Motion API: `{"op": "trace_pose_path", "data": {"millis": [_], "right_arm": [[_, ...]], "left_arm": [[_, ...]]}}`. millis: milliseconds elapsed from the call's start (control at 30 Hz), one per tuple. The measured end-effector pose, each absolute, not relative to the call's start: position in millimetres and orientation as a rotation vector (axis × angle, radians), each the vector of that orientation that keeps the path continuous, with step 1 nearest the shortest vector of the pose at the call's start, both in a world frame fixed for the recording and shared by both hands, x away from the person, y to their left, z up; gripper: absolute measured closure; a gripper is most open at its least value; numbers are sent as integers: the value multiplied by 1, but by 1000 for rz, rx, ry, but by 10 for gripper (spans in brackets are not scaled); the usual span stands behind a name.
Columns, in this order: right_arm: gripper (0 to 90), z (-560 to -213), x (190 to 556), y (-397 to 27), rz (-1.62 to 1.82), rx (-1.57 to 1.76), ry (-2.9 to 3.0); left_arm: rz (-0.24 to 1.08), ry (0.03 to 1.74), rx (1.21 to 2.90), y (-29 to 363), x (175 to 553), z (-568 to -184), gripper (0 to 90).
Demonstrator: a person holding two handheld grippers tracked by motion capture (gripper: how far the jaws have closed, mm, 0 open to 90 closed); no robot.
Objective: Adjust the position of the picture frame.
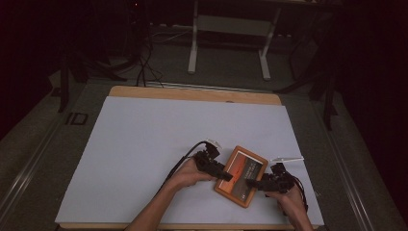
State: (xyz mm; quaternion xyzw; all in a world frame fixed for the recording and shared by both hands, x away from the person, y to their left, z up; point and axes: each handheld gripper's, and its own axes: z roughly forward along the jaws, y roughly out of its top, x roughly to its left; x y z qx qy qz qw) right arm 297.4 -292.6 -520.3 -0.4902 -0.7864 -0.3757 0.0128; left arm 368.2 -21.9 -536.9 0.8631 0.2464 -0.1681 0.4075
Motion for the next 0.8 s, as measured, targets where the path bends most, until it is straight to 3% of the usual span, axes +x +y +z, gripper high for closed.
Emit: {"op": "trace_pose_path", "data": {"millis": [200,433,567,800], "right_arm": [[400,-516,295,-298,-1243,-1506,-2407],[560,-492,293,-295,-1394,-1456,-2396],[602,-483,292,-290,-1444,-1427,-2399],[602,-466,290,-277,-1491,-1365,-2482]], "left_arm": [[-432,644,2162,-16,367,-530,505],[-315,637,2114,8,353,-505,630],[-247,637,2103,16,346,-496,658],[-134,614,2083,27,336,-487,682]]}}
